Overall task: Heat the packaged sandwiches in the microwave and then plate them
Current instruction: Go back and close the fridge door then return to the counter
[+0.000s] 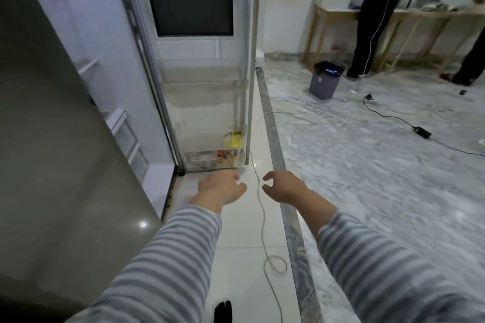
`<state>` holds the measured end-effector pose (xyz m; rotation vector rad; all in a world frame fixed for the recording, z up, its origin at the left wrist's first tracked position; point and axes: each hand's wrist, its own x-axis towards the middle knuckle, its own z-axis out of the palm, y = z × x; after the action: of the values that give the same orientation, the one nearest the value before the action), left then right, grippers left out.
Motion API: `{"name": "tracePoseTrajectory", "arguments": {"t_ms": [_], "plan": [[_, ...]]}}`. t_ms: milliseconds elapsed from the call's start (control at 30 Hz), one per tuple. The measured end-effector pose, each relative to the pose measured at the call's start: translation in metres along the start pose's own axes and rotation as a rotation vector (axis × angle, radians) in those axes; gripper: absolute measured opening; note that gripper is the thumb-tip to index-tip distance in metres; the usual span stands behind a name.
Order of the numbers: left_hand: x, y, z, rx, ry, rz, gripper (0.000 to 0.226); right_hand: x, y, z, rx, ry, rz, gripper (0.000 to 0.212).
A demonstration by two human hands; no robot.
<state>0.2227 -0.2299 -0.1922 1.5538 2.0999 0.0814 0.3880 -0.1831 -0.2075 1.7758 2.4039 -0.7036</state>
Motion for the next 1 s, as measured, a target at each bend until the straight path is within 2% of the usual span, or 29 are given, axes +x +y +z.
{"name": "tracePoseTrajectory", "arguments": {"t_ms": [333,533,733,867,1000], "plan": [[0.162,0.042,-0.067,0.049,0.001,0.112,0.025,0.139,0.007,-0.063,0.125,0.063,0.112,0.041],[0.244,0.098,-0.077,0.063,-0.035,0.143,0.043,0.208,0.054,-0.103,0.157,0.089,0.182,0.04],[0.313,0.182,-0.092,0.089,0.039,0.117,0.043,0.274,0.127,-0.173,0.113,0.105,0.134,0.038],[0.353,0.249,-0.105,-0.052,0.05,0.082,0.044,0.318,0.179,-0.233,0.042,0.102,0.068,0.037],[0.389,0.297,-0.12,-0.094,0.154,0.031,0.042,0.365,0.215,-0.286,-0.019,0.109,-0.053,0.038]]}}
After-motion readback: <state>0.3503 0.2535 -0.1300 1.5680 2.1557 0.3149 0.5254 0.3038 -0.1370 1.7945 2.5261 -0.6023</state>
